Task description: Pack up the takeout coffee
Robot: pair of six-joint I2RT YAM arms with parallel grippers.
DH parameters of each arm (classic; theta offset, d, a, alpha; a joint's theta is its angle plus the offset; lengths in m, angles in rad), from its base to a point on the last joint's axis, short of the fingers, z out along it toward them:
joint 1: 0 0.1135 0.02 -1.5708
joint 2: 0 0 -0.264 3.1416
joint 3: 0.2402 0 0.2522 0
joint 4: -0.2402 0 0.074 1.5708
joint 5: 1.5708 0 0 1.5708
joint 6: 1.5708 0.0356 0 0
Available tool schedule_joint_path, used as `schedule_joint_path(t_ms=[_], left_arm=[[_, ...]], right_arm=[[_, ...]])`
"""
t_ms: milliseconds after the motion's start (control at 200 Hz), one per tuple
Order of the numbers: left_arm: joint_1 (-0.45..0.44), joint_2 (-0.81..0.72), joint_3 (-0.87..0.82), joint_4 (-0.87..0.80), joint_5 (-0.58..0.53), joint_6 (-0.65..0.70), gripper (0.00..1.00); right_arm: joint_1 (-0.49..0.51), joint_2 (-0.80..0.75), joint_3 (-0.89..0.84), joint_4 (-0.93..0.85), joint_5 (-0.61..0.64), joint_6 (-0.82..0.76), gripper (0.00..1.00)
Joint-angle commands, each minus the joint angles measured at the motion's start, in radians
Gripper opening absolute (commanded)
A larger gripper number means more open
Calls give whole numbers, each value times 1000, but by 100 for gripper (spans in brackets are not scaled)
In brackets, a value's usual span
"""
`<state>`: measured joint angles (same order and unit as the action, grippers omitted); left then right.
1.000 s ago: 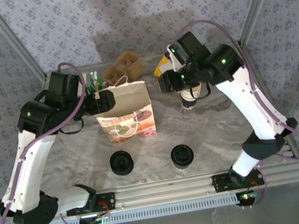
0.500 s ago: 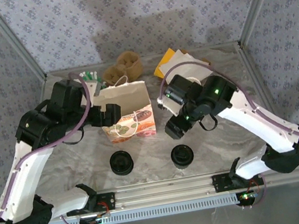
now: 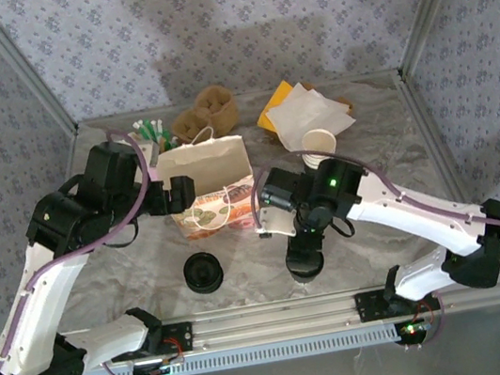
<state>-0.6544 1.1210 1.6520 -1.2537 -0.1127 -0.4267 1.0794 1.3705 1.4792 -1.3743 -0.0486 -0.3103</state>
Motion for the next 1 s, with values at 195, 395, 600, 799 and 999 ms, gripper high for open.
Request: schedule_joint_path(t_ms=[195,395,600,799,999], left_arm=[[7,-42,-41,32,-17,-35,100],[9,-46,-61,36,-17,-37,100],[11,-49,-70,42,-17,-39,100],[15,-46,-72,43,-15,-30,100],[21,-33,-65,50,-2,-23,100]], right_arm=[[50,-95,-222,157,92,-152,92],[54,-146,-335,258,106,-148,100],[54,-140,-382,271,77,-146,100],[48,-135,-392,271,70,-141,100],[29,-118,-389,264,38,-132,97]])
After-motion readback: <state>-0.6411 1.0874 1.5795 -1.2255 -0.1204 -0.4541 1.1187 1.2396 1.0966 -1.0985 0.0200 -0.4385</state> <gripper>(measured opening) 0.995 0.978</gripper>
